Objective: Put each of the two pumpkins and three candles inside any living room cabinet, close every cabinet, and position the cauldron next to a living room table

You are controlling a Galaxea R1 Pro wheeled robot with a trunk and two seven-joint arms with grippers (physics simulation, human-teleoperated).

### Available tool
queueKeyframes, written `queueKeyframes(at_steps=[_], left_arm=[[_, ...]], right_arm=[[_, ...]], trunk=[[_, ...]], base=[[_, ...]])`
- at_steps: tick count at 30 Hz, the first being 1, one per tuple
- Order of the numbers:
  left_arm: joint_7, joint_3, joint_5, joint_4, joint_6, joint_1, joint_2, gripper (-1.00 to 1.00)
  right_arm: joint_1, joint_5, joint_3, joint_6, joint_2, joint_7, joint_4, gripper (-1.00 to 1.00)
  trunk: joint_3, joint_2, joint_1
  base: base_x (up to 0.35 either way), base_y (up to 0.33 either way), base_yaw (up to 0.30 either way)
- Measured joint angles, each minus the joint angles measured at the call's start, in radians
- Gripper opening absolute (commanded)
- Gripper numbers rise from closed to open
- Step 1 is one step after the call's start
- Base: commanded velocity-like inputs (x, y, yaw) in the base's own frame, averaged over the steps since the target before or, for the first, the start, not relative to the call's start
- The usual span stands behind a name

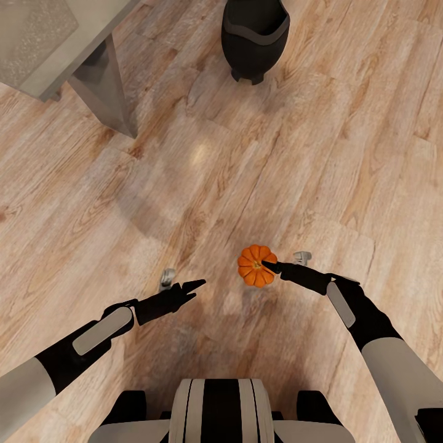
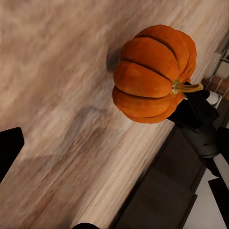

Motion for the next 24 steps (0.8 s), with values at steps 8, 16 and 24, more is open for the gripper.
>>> queueKeyframes(at_steps=[8, 16, 24], left_arm=[[0.000, 0.000, 0.000, 0.000, 0.000, 0.000, -0.001, 1.00], [0.000, 0.000, -0.001, 0.000, 0.000, 0.000, -0.002, 1.00], [0.001, 0.000, -0.001, 0.001, 0.000, 0.000, -0.002, 1.00]], right_arm=[[0.000, 0.002, 0.003, -0.001, 0.000, -0.001, 0.000, -1.00], [0.000, 0.002, 0.003, -0.002, 0.000, 0.000, 0.000, -1.00], [0.001, 0.002, 0.002, -0.003, 0.000, 0.000, -0.009, -1.00]], trunk=[[0.000, 0.000, 0.000], [0.000, 0.000, 0.000], [0.000, 0.000, 0.000]], base=[[0.000, 0.000, 0.000], [0.000, 0.000, 0.000], [0.000, 0.000, 0.000]])
